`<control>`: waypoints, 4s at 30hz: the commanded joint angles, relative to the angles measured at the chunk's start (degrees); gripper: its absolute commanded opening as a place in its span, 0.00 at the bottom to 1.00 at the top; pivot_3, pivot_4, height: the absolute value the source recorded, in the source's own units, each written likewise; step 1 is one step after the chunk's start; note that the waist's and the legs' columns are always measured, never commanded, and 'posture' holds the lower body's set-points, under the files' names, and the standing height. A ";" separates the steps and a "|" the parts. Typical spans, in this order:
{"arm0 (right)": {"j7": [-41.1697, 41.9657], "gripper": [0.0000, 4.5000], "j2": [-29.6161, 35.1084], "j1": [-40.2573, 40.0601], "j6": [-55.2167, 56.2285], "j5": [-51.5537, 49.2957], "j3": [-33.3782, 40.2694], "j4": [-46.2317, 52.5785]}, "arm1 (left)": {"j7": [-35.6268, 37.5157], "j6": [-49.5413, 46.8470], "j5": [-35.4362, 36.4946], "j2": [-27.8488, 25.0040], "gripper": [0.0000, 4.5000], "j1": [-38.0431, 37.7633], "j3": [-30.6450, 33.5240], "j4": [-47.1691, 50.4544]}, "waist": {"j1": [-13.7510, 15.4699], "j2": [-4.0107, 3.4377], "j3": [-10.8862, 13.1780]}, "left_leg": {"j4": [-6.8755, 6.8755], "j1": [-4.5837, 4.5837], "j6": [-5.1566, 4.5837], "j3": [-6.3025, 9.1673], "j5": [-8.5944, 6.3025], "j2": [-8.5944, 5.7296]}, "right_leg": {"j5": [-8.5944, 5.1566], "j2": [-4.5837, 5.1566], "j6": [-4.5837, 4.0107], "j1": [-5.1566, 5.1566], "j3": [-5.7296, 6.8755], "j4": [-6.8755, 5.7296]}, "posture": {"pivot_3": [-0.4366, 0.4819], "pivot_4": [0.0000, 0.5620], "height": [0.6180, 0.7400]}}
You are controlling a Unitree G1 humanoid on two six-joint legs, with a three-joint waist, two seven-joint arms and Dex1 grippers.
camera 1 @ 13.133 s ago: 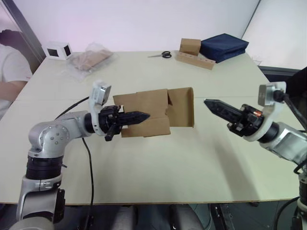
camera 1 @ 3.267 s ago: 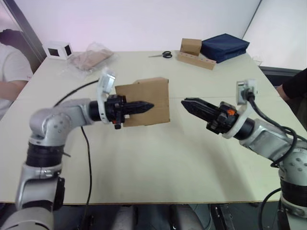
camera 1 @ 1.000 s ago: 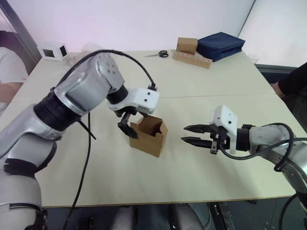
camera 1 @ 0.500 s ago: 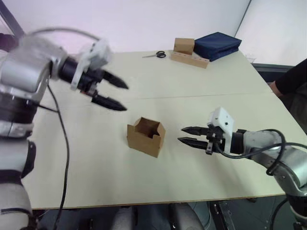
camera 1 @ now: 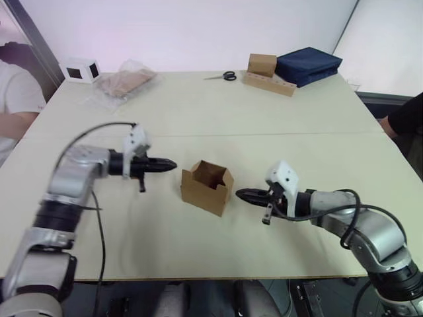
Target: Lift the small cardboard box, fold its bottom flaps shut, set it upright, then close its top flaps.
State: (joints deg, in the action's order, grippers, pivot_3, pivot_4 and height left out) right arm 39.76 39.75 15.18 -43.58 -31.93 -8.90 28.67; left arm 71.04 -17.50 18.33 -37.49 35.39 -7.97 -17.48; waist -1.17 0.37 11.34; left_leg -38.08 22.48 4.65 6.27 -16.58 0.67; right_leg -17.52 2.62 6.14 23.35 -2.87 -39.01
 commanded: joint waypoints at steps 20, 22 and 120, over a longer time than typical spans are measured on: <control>3.40 0.00 -5.29 6.08 1.05 5.14 -3.73 -6.02 | 3.03 -4.53 -0.24 -2.23 0.00 -7.59 0.71 13.51 | -0.09 -0.02 -0.01 | 0.01 -0.03 0.00 0.01 0.00 0.00 | 0.00 -0.01 0.00 -0.01 0.01 -0.04 | 0.48 0.27 1.00; 3.81 0.00 -5.21 6.08 0.95 5.36 -3.75 -5.93 | 2.76 -4.44 -0.78 -2.64 0.00 -7.85 0.89 13.74 | -0.07 -0.02 -0.01 | 0.01 -0.03 0.00 0.01 0.00 0.00 | 0.00 -0.01 0.00 -0.01 0.01 -0.04 | 0.48 0.27 1.00; 6.88 0.00 -14.02 15.05 2.86 6.52 -10.38 -11.09 | 8.73 -1.54 -0.49 12.36 0.00 17.76 0.80 -20.76 | -1.46 0.03 -0.08 | 0.07 -0.01 0.05 0.09 0.03 -0.04 | 0.00 0.00 -0.01 0.03 0.05 -0.02 | 0.48 0.27 1.00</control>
State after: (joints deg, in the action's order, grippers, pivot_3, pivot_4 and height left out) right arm 47.00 26.32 29.51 -41.72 -26.04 -19.46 17.52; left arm 79.05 -19.69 17.95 -25.02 52.28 -8.08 -39.30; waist -2.64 0.40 11.26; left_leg -38.02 22.46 4.70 6.36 -16.55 0.63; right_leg -17.53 2.62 6.14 23.38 -2.82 -39.04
